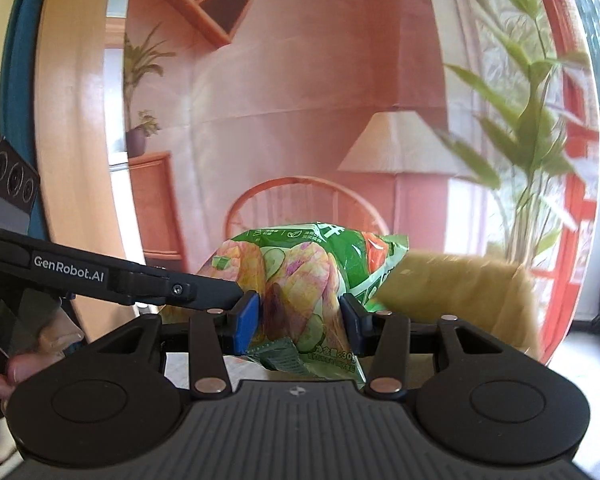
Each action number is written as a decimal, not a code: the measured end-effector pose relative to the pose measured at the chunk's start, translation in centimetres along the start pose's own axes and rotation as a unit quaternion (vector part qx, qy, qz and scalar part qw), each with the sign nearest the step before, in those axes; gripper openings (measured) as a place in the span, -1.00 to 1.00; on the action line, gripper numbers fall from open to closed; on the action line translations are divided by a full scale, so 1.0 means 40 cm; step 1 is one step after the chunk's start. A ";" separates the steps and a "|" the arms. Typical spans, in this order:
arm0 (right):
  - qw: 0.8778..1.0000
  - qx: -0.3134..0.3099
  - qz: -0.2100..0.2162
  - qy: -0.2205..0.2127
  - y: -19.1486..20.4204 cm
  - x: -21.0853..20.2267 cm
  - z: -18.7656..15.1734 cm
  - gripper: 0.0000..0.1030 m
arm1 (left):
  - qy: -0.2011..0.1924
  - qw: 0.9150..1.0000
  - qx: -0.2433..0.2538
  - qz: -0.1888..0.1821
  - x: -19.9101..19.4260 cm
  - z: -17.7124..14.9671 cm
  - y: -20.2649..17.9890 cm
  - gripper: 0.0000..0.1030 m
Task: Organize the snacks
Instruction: 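Lift the chip bag with both tools and carry it over the box, then lower the chip bag into the box and open both tools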
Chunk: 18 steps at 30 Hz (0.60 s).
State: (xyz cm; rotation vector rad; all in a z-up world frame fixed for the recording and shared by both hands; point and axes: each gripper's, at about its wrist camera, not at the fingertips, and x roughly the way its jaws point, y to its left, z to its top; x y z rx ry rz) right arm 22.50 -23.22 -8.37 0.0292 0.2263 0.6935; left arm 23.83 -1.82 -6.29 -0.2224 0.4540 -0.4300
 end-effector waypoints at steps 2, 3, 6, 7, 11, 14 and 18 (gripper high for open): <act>1.000 0.006 -0.009 0.001 -0.040 0.019 0.029 -0.09 | 0.008 1.000 -0.009 -0.011 0.046 0.035 0.006 -0.10; 1.000 0.007 -0.016 0.004 -0.060 0.030 0.044 -0.09 | 0.012 1.000 -0.012 -0.014 0.070 0.051 0.007 -0.10; 0.999 0.011 -0.030 0.013 -0.114 0.068 0.073 -0.09 | 0.025 1.000 -0.007 -0.011 0.136 0.084 0.007 -0.10; 0.999 0.013 -0.033 0.017 -0.132 0.083 0.079 -0.09 | 0.030 0.999 -0.003 -0.008 0.161 0.091 0.007 -0.10; 0.998 0.029 -0.046 0.042 -0.198 0.150 0.068 -0.09 | 0.059 0.998 0.012 0.002 0.250 0.091 0.025 -0.10; 0.995 0.039 -0.053 0.069 -0.239 0.198 0.043 -0.09 | 0.086 0.996 0.013 0.011 0.321 0.085 0.042 -0.10; 0.988 0.085 -0.045 0.121 -0.301 0.259 0.011 -0.09 | 0.116 0.993 0.014 0.027 0.383 0.070 0.063 -0.11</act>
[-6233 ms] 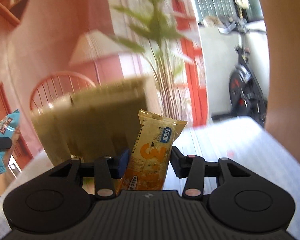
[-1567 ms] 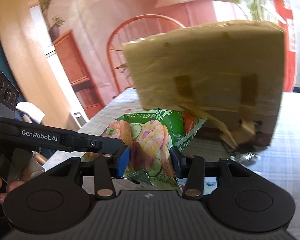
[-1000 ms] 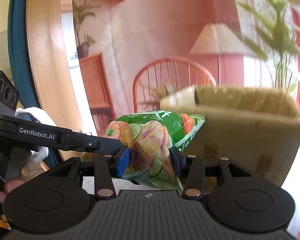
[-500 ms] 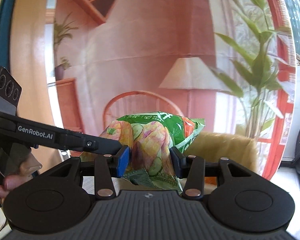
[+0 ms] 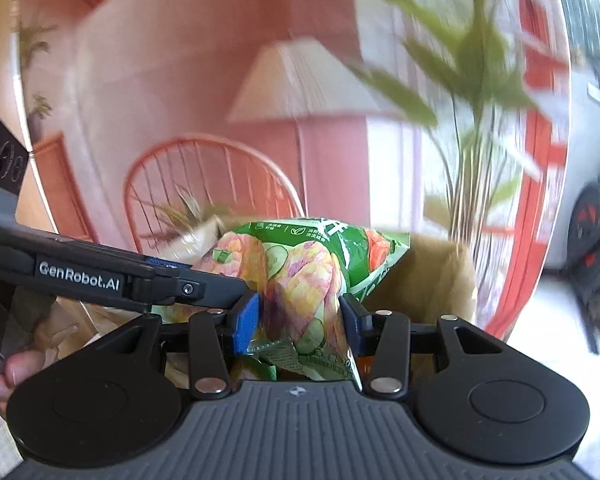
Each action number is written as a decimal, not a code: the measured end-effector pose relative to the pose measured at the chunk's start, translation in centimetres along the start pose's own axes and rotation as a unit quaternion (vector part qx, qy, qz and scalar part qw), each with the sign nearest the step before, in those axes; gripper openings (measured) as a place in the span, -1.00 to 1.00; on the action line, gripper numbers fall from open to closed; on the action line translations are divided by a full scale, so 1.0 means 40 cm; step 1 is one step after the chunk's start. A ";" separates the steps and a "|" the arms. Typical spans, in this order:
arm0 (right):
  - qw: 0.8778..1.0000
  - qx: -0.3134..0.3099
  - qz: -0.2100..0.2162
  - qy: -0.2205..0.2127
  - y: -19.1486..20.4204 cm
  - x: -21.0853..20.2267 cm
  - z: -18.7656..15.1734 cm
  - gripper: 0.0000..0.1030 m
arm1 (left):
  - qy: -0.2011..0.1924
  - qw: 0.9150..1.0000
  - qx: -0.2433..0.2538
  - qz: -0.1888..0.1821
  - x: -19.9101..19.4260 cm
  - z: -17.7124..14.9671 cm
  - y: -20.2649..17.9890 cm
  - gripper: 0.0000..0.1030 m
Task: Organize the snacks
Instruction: 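Lower the chip bag into the box and open both tools, then move both open tools back down toward the remaining snacks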
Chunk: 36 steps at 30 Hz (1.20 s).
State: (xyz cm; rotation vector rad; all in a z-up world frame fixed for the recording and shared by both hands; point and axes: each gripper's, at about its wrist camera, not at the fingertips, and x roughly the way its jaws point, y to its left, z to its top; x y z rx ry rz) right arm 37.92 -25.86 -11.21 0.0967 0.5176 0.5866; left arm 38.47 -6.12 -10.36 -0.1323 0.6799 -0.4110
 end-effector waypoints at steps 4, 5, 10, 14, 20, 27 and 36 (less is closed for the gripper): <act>0.999 0.014 -0.002 0.048 -0.027 0.047 -0.004 -0.09 | 0.020 1.000 -0.011 0.005 0.042 -0.003 0.017 -0.11; 0.998 0.022 -0.003 0.057 -0.034 0.057 -0.005 -0.09 | 0.022 1.000 -0.011 0.005 0.050 0.000 0.019 -0.10; 0.995 0.041 -0.010 0.086 -0.048 0.089 -0.005 -0.12 | 0.020 1.000 0.001 0.018 0.049 0.001 0.020 0.00; 0.994 0.052 -0.014 0.099 -0.046 0.107 -0.003 -0.12 | 0.009 0.999 0.014 0.027 0.012 0.002 0.015 0.15; 0.992 0.044 -0.028 0.111 -0.033 0.113 -0.009 -0.12 | -0.025 0.999 0.028 0.025 -0.073 0.007 0.018 0.28; 0.998 0.045 -0.032 0.044 -0.017 0.026 -0.017 -0.04 | -0.073 0.997 0.034 0.021 -0.220 -0.009 0.050 0.46; 0.997 0.051 -0.010 -0.057 -0.005 -0.164 -0.097 -0.03 | -0.083 0.996 0.018 0.027 -0.342 -0.138 0.124 0.50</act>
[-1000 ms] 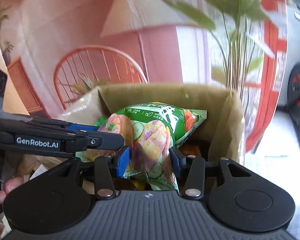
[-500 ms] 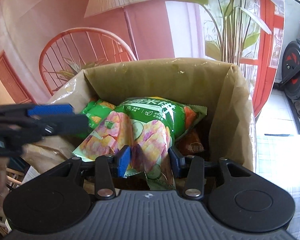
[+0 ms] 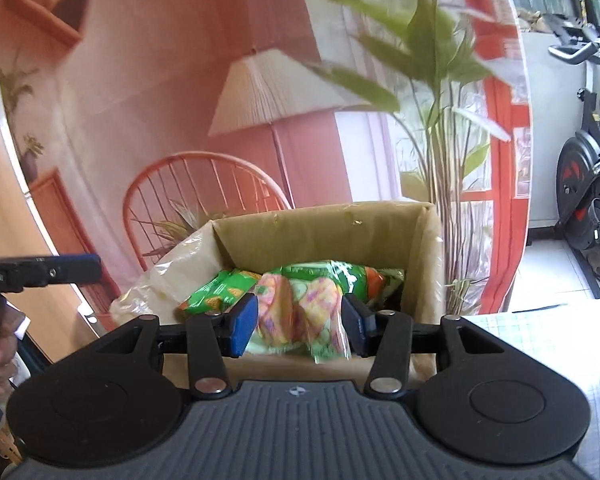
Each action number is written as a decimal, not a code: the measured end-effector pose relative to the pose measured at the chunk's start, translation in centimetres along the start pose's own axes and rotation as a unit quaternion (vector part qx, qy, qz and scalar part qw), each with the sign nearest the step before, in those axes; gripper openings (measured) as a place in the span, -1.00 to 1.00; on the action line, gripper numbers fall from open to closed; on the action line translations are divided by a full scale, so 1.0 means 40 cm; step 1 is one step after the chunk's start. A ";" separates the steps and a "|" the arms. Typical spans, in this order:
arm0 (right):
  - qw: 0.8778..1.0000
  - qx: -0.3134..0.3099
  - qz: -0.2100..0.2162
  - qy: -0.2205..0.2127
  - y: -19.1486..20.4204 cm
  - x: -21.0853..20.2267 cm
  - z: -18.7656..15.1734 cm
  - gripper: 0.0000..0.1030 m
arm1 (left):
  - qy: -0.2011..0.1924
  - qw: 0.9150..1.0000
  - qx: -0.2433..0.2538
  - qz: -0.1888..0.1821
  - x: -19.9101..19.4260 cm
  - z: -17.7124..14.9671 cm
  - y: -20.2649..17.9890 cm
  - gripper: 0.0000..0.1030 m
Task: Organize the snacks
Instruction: 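Move both open tools back down toward the remaining snacks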
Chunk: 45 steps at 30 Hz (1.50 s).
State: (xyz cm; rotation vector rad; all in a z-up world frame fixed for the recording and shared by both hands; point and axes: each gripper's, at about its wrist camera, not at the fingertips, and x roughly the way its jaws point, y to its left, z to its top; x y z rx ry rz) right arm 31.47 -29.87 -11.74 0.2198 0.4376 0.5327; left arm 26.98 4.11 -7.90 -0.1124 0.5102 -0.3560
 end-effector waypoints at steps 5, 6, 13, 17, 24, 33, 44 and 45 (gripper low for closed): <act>1.000 0.005 0.000 -0.019 -0.014 -0.078 -0.086 -0.03 | 0.012 1.000 -0.028 0.009 -0.034 -0.097 0.055 0.50; 1.000 0.005 -0.006 -0.017 -0.018 -0.086 -0.108 -0.03 | 0.017 0.999 -0.034 0.013 -0.033 -0.117 0.063 0.50; 0.998 -0.004 -0.041 0.042 -0.021 -0.073 -0.299 -0.03 | 0.069 0.994 -0.080 0.024 0.026 -0.271 0.075 0.50; 0.996 0.004 -0.045 0.075 -0.020 -0.043 -0.380 -0.03 | 0.087 0.993 -0.077 0.028 0.074 -0.323 0.044 0.50; 0.995 -0.008 -0.054 0.086 -0.022 -0.008 -0.439 -0.03 | 0.106 0.992 -0.036 0.055 0.168 -0.350 0.022 0.50; 0.991 -0.045 -0.063 0.106 -0.031 0.058 -0.453 0.22 | 0.133 0.987 -0.035 0.080 0.260 -0.376 0.039 0.51; 0.986 -0.067 -0.061 0.138 -0.052 0.208 -0.434 0.40 | 0.140 0.986 -0.049 0.077 0.288 -0.383 0.067 0.52; 0.985 -0.066 -0.066 0.142 -0.055 0.216 -0.434 0.40 | 0.140 0.986 -0.049 0.076 0.290 -0.383 0.068 0.52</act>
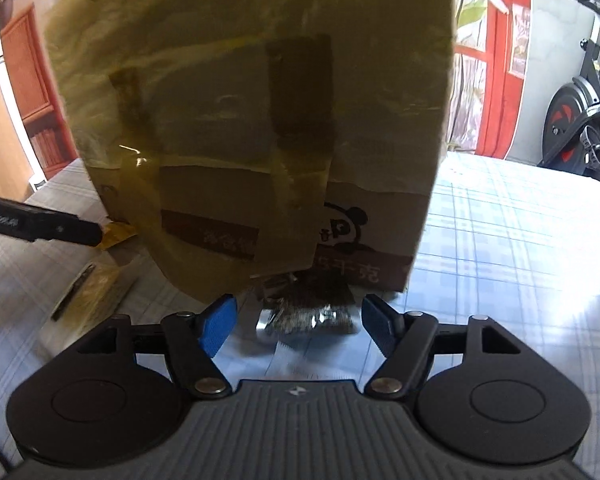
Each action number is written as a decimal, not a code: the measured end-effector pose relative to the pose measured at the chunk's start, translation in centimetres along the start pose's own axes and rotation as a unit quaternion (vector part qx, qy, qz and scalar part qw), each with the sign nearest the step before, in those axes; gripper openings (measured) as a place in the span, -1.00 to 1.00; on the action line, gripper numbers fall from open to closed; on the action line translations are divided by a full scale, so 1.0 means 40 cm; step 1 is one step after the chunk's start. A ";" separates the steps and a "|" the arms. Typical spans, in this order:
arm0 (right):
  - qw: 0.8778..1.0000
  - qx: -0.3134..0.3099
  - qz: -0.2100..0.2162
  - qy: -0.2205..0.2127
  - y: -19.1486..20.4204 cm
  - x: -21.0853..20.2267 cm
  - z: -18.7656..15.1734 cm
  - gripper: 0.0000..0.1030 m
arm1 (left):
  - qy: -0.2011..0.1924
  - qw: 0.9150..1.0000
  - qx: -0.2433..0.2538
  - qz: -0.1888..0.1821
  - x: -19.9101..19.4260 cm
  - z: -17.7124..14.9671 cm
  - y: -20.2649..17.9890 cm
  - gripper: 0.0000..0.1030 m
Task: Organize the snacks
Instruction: 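Move both open tools back down toward the remaining snacks, then grasp the yellow snack packet with the left tool while the right tool grasps the silver packet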
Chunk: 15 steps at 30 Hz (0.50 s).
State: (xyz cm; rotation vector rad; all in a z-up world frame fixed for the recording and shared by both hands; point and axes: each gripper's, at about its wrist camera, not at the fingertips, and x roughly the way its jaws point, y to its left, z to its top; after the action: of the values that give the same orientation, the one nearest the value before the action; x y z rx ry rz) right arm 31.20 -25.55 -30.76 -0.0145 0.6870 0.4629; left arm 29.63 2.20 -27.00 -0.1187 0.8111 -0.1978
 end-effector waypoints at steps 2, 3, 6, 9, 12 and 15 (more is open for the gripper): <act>1.000 0.001 -0.009 0.006 -0.004 0.017 0.007 0.40 | 0.000 1.000 0.001 -0.001 0.003 0.001 -0.001 0.52; 1.000 0.002 -0.010 0.008 -0.006 0.022 0.009 0.40 | 0.001 1.000 0.001 -0.001 0.006 0.001 -0.001 0.52; 1.000 0.005 -0.010 0.012 -0.008 0.036 0.015 0.40 | 0.004 1.000 0.001 -0.003 0.013 0.000 -0.003 0.52; 1.000 0.002 -0.016 0.009 -0.002 0.042 0.016 0.43 | 0.006 1.000 0.002 -0.002 0.022 0.001 -0.004 0.52; 1.000 -0.005 -0.024 0.007 0.005 0.042 0.011 0.38 | 0.007 1.000 0.002 0.001 0.034 0.003 -0.005 0.52; 1.000 -0.008 -0.019 0.007 0.018 0.040 0.009 0.25 | 0.010 1.000 0.000 0.008 0.050 0.007 -0.004 0.52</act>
State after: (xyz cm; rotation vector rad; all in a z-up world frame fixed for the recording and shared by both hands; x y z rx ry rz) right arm 32.20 -24.20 -31.35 -0.0463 0.6948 0.4326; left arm 31.17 1.61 -28.19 -0.1101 0.8311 -0.1843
